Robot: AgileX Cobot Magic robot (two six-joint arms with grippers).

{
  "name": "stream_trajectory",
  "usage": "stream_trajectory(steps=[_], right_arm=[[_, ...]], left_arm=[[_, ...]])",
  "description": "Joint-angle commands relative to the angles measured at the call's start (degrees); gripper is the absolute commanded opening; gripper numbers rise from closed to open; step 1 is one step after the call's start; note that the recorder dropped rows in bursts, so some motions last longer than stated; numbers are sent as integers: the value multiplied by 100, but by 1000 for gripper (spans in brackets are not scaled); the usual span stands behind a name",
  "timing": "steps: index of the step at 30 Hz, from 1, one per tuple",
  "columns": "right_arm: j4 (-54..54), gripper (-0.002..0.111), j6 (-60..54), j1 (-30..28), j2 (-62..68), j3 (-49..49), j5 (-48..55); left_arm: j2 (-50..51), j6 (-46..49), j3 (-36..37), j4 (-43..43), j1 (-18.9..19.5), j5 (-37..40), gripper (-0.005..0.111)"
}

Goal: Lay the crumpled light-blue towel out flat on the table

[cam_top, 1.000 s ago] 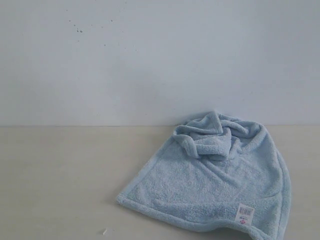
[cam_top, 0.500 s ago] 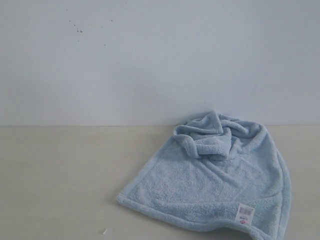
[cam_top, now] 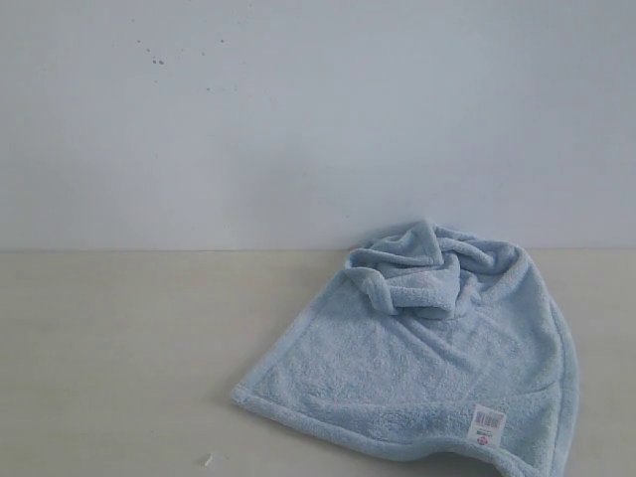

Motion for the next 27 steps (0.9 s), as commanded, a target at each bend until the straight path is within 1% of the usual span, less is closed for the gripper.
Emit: stream_trajectory(steps=[1, 3, 4, 5, 7, 8, 9, 10, 12, 15, 17, 18, 19, 20, 21, 22, 23, 24, 25, 26, 27], right_arm=[[-11, 3, 0, 8, -28, -1, -44], [-11, 3, 0, 9, -28, -1, -90], [110, 3, 208, 9, -28, -1, -210], [497, 3, 675, 9, -28, -1, -401], [1320, 3, 1644, 9, -28, -1, -703], [1730, 3, 2066, 9, -28, -1, -855], [1925, 3, 2330, 9, -28, -1, -977], [2062, 3, 2561, 9, -28, -1, -1125], [2075, 3, 2693, 9, -28, -1, -1396], [2075, 3, 2821, 9, -28, -1, -1781], [2064, 3, 3371, 9, -28, -1, -1619], [1920, 3, 3493, 9, -28, -1, -1334], [1762, 3, 3493, 9, -28, -50, -1119], [1456, 3, 3459, 51, -28, -275, -570], [1352, 3, 3345, 91, -28, -364, -439], [1220, 3, 2616, 301, -28, -635, -219], [1220, 3, 2140, 422, 39, -777, 9], [1309, 3, 1211, 766, 519, -1138, 432], [1319, 3, 919, 944, 788, -1266, 563], [1307, 3, 403, 1267, 1613, -1563, 763], [1284, 3, 116, 1460, 2386, -1819, 847]], left_arm=[[-19, -30, 20, -256, -194, 522, 4], [-19, 42, 20, -385, -235, 522, 4], [-19, 127, 20, -555, -263, 522, 4], [-19, 336, 20, -896, -308, 522, 4], [-19, 1202, 20, -1855, -424, 534, 4], [-19, 2035, 2, -2612, -515, 620, 4], [-19, 2638, -41, -3177, -574, 678, 4], [-19, 3479, -76, -3759, -634, 761, 4], [-19, 5287, -135, -5273, -677, 972, 4], [-19, 7463, -133, -7296, -677, 1374, 4], [-19, 8413, -147, -8251, -677, 1644, 4], [-19, 9238, -203, -8970, -677, 1839, 4], [-19, 9567, -234, -9168, -677, 1867, 4], [-19, 10156, -328, -9572, -677, 1891, 4], [-19, 10381, -382, -9688, -677, 1891, 4], [27, 10920, -463, -9824, -677, 1902, 4], [151, 11105, -500, -9832, -677, 1902, 4], [603, 11474, -581, -9832, -677, 1890, 4], [841, 11613, -628, -9832, -677, 1907, 4], [1556, 11937, -840, -9832, -677, 2020, 4], [2322, 12251, -1164, -9832, -677, 2176, 4]])
